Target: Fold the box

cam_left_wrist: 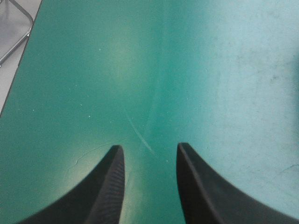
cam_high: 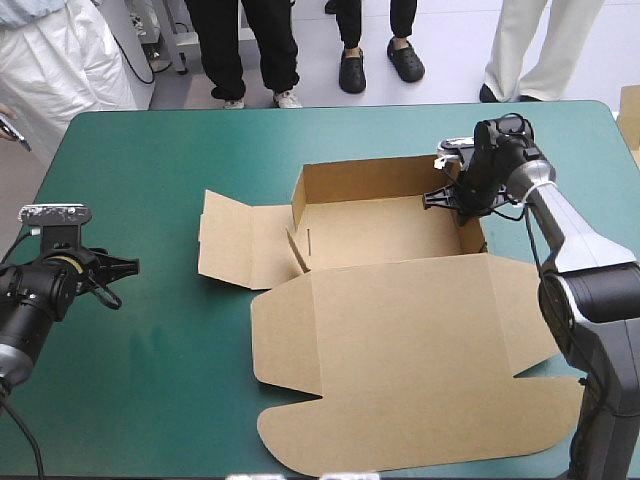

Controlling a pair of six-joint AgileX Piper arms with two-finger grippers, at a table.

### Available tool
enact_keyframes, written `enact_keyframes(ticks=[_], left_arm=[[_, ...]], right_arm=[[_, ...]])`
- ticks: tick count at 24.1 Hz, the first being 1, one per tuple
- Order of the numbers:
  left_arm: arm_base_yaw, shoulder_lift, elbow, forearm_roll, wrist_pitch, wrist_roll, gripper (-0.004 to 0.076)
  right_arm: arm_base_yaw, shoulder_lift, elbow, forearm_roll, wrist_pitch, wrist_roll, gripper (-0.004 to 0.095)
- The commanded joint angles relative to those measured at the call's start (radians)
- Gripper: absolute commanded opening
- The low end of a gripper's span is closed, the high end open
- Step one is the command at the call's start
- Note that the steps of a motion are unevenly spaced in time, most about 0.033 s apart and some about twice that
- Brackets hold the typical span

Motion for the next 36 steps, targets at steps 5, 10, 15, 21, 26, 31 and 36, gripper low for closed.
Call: enact_keyframes(ticks=[5, 10, 15, 21, 26, 31, 36], left_arm=[[-0.002, -0.022, -0.025, -0.003, -0.047, -0.004, 0.0262], [-0.002, -0.022, -0.025, -0.001, -0.043, -0.004, 0.0262], [-0.002, -0.022, -0.025, 0.010, -0.039, 0.000, 0.0262], [-0.002, -0.018, -0.017, 0.012, -0.052, 0.004, 0.0262], [-0.002, 0.025, -0.017, -0.080, -0.105, 0.023, 0.0262], [-0.002, 0.078, -0.017, -0.364, -0.163, 0.242, 0.0262], [-0.002, 0.133, -0.019, -0.632, -0.193, 0.461, 0.0262]], right_arm=[[-0.003, -0.053, -0.024, 0.000, -0.017, -0.002, -0.0011], [-0.003, -0.086, -0.031, 0.000, -0.036, -0.004, -0.0014], [-0.040, -0.148, -0.056, 0.057, -0.047, -0.026, -0.0022], [-0.176, -0.271, -0.056, 0.299, -0.063, -0.122, -0.0022], [-0.207, -0.367, -0.056, 0.413, -0.033, -0.187, -0.0022], [-0.203, -0.405, -0.054, 0.423, 0.017, -0.194, -0.0022], [-0.201, -0.419, -0.052, 0.431, 0.026, -0.192, -0.0021]])
